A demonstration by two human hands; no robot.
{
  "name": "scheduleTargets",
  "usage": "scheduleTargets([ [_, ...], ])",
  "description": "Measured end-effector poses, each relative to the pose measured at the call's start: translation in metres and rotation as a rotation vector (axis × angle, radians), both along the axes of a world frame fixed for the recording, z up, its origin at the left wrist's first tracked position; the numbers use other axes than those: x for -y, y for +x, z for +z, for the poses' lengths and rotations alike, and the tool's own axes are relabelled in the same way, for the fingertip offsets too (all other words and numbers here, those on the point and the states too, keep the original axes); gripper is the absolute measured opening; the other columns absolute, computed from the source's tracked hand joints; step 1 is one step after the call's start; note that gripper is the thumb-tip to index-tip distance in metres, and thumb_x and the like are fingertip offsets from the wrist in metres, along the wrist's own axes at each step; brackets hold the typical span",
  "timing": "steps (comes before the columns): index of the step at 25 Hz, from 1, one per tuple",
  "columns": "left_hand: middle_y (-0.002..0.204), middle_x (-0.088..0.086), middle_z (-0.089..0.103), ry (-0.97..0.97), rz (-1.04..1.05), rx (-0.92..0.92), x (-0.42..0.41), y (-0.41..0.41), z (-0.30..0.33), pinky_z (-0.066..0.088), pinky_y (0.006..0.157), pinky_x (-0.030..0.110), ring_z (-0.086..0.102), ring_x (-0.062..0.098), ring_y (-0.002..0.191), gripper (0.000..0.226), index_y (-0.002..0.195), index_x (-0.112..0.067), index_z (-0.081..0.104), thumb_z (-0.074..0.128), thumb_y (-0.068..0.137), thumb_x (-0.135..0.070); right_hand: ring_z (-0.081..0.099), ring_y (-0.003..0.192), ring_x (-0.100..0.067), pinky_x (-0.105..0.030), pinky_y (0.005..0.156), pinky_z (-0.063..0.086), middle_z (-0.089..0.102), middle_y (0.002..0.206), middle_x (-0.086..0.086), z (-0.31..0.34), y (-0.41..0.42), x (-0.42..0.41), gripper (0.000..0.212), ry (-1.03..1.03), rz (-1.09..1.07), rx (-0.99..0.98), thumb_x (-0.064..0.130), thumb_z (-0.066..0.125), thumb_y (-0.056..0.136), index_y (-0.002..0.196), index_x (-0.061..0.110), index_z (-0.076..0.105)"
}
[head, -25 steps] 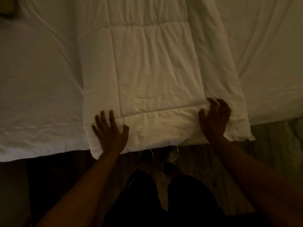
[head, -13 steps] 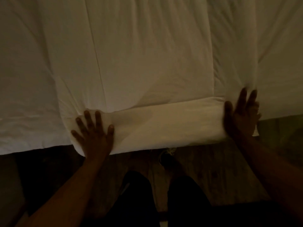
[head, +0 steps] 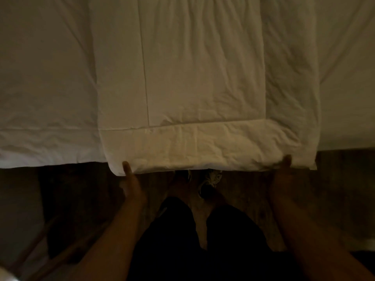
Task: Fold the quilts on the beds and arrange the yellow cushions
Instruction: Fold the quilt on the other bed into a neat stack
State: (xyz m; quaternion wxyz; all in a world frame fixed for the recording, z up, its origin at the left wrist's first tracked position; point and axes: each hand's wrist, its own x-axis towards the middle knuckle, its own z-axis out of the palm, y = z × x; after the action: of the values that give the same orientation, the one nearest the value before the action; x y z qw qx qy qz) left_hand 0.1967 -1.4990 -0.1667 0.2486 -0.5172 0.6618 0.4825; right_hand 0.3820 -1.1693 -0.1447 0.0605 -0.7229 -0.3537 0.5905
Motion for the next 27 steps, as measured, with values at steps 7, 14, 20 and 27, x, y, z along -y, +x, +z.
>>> scheduleTargets([
  [7, 0.139, 0.012, 0.058, 0.660, 0.258, -0.066, -0.065, 0.007, -0.021, 0.038, 0.106, 0.061, 0.053, 0.037, 0.127, 0.067, 0.139, -0.025, 0.053, 0.067, 0.081, -0.056, 0.064, 0.115, -0.019, -0.037, 0.094, 0.053, 0.050, 0.144, -0.006, -0.007, -0.033, 0.033, 0.054, 0.104, 0.393, -0.146, 0.052, 0.050, 0.096, 0.142, 0.023, 0.044],
  [14, 0.132, 0.009, 0.064, 0.524, 0.349, -0.235, -0.044, -0.008, -0.025, 0.048, 0.096, 0.058, 0.059, 0.037, 0.122, 0.069, 0.137, -0.024, 0.055, 0.076, 0.075, -0.046, 0.043, 0.116, 0.024, -0.005, 0.100, 0.038, 0.035, 0.146, -0.013, -0.015, -0.002, 0.024, 0.090, 0.392, 0.669, -0.120, 0.012, 0.070, 0.073, 0.149, 0.001, 0.023],
  [20, 0.128, 0.004, 0.066, 0.397, 0.291, -0.264, -0.021, -0.044, 0.003, 0.054, 0.090, 0.052, 0.063, 0.031, 0.116, 0.066, 0.131, -0.031, 0.060, 0.078, 0.070, -0.050, 0.035, 0.128, -0.002, -0.002, 0.104, 0.029, 0.032, 0.148, -0.009, 0.015, -0.018, 0.007, 0.114, 0.416, 0.762, -0.083, 0.043, 0.073, 0.057, 0.149, -0.002, 0.024],
  [27, 0.133, 0.006, 0.058, 0.388, 0.263, -0.375, -0.037, -0.081, 0.057, 0.057, 0.082, 0.056, 0.059, 0.032, 0.116, 0.087, 0.142, -0.029, 0.042, 0.084, 0.067, -0.045, 0.043, 0.132, -0.021, -0.027, 0.100, 0.045, 0.036, 0.149, -0.012, 0.054, -0.065, -0.018, 0.112, 0.393, 0.737, -0.080, 0.021, 0.085, 0.057, 0.149, 0.008, 0.023],
])
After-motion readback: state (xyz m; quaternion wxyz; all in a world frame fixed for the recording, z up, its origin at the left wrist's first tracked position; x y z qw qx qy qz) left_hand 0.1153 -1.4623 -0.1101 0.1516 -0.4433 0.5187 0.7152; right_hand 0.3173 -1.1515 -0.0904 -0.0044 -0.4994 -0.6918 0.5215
